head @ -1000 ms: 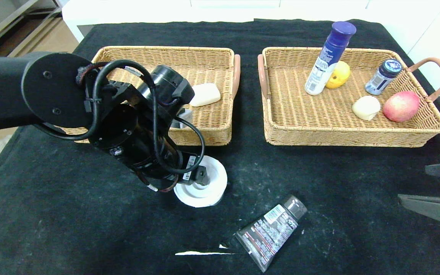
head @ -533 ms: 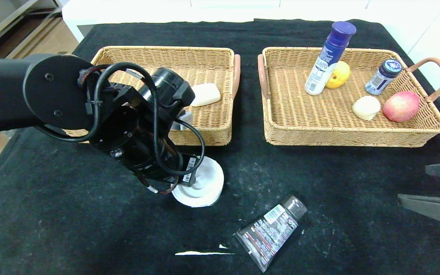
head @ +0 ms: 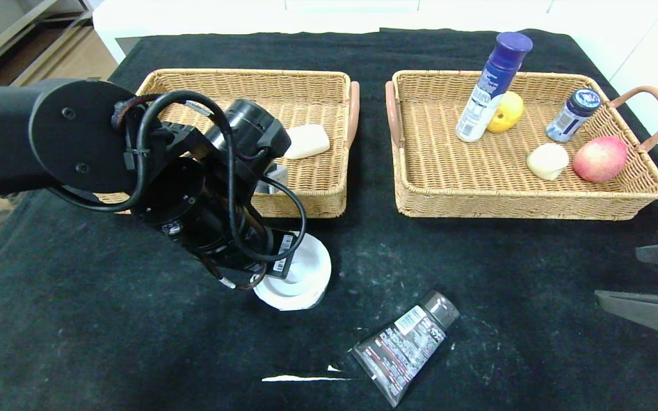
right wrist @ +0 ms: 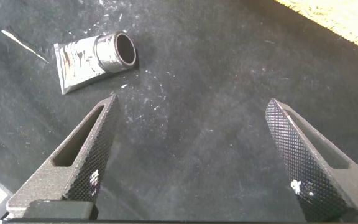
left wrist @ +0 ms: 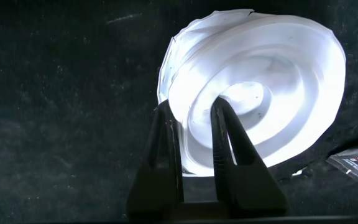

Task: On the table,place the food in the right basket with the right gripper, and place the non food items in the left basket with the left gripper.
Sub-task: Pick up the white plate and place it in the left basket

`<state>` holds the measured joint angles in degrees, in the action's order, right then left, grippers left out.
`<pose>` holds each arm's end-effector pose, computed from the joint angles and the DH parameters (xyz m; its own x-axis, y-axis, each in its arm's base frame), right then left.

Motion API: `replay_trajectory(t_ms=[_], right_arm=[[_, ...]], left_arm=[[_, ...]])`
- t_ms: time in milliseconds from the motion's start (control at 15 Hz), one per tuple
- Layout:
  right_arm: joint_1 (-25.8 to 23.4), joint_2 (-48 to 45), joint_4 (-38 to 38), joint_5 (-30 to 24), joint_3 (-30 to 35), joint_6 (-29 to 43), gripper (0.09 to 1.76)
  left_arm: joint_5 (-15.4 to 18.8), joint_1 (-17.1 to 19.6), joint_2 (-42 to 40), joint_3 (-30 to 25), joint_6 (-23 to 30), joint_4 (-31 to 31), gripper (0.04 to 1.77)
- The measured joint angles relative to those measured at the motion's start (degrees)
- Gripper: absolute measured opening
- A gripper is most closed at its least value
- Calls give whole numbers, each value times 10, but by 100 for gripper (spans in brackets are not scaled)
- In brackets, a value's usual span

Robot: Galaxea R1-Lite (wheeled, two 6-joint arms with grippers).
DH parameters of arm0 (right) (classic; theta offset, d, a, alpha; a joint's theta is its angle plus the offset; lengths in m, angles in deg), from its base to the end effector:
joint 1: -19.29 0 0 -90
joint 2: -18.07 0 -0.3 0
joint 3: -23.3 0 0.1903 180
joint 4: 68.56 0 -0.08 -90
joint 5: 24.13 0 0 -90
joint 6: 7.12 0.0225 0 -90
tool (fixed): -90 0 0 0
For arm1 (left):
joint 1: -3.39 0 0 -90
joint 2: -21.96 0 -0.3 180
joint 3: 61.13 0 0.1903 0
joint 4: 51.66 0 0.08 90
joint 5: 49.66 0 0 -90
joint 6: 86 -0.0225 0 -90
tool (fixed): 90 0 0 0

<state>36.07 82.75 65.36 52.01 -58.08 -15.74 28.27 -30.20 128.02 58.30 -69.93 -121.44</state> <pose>0.1351 0.0464 0.2759 0.7408 0.4736 -0.4763 -0.5451 0.8382 -0.0144 0.2730 -0.1756 0.2473 0.5664 -0.1251 -0.8146 0.2352 0.9718 0.0142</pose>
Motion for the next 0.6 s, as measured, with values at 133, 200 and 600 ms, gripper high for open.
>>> replay_trajectory(t_ms=[133, 200, 600], right_arm=[[0, 0, 0, 0, 0, 0, 171], [0, 0, 0, 0, 0, 0, 171], [0, 0, 0, -1, 0, 0, 171]], left_arm=[[0, -1, 0, 0, 0, 0, 36], [0, -2, -1, 0, 0, 1, 36], [8, -2, -2, 2, 0, 1, 36]])
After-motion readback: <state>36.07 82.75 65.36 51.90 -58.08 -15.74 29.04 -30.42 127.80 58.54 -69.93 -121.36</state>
